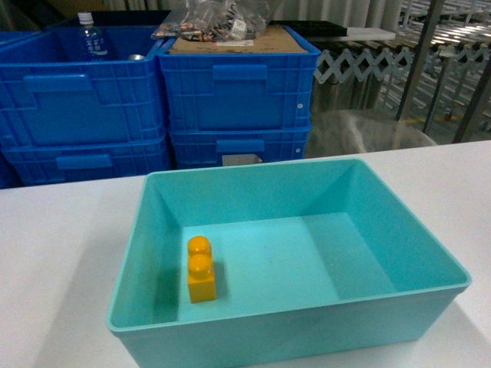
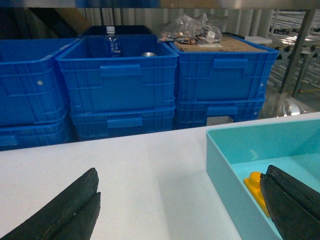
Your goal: Pick red block from blue box to shelf
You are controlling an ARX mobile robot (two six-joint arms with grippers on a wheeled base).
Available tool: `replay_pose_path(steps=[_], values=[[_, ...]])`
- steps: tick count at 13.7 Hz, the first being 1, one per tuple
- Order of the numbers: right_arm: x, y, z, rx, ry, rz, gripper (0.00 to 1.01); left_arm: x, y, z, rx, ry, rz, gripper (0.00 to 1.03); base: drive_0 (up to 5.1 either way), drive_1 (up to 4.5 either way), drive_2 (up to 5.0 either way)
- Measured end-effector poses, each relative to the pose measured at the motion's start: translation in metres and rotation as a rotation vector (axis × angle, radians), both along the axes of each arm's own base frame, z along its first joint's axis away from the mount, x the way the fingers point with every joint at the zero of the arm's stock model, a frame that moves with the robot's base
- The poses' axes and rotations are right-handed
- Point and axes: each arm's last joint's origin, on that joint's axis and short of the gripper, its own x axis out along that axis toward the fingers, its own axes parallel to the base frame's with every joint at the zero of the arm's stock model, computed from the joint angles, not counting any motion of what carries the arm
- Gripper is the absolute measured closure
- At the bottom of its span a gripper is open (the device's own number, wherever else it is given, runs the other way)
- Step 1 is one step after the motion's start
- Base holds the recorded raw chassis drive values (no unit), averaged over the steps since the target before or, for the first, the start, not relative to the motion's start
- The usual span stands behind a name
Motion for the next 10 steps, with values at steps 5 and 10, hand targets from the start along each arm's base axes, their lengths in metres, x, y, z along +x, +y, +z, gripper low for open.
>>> replay_pose_path(steps=[5,10], values=[[0.0000,0.0000,0.0000,0.000,0.000,0.000,0.73,0.0000,0.0000,0.0000,0.000,0.000,0.000,0.05,-1.6,-1.58,-1.6],[0.0000,0.0000,0.0000,0.000,0.000,0.000,0.73,0.0000,0.0000,0.0000,0.000,0.000,0.000,0.05,-1.6,-1.60,-1.6]])
